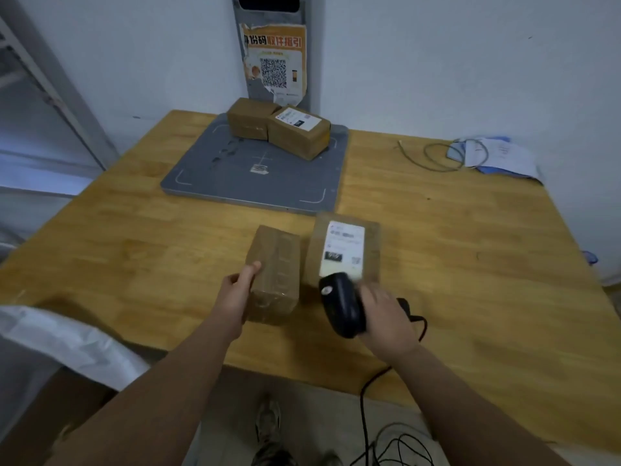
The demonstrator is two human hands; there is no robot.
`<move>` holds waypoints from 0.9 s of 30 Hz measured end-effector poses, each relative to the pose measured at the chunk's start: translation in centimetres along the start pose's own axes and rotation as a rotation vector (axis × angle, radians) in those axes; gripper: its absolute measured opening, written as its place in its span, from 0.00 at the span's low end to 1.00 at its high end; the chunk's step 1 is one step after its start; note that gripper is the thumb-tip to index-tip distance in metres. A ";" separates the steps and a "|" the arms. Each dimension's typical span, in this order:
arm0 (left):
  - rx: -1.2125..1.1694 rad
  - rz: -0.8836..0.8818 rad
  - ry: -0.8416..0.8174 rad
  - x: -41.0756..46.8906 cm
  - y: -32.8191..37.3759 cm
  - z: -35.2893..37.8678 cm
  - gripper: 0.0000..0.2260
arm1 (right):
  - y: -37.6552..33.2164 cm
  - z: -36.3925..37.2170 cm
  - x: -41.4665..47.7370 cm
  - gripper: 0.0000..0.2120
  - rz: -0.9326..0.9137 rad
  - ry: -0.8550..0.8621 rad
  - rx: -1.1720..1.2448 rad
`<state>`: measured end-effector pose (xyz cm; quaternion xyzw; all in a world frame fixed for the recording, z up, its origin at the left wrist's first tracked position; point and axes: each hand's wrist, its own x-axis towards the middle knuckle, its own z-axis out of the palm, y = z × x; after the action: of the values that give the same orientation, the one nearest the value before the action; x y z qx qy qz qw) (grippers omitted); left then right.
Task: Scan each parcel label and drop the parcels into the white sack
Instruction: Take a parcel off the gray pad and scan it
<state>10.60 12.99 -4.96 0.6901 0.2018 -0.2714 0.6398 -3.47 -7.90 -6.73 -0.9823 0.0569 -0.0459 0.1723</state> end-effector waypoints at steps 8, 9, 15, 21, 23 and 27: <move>-0.346 0.011 -0.314 -3.2 2.1 -0.6 0.21 | -2.6 -3.7 3.3 0.19 0.384 0.159 0.894; -0.354 0.006 -0.408 -3.8 2.4 -0.2 0.23 | -2.9 -4.5 3.7 0.16 0.401 0.169 1.045; 0.060 0.196 -0.331 -4.0 3.1 2.2 0.16 | -2.9 -5.9 4.3 0.16 0.496 0.154 1.458; 0.511 0.251 -0.422 -5.8 5.3 2.4 0.35 | -3.4 -5.0 4.7 0.19 0.493 0.252 1.295; 0.651 0.181 -0.508 -6.1 5.8 2.5 0.42 | -3.8 -4.7 4.9 0.20 0.478 0.265 1.261; 0.598 0.260 -0.466 -4.9 5.8 1.4 0.36 | -3.6 -5.0 4.9 0.19 0.447 0.257 1.249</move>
<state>10.32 11.37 2.56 0.7857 -0.1256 -0.3843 0.4682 1.17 -6.82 -0.47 -0.6496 0.2414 -0.1501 0.7051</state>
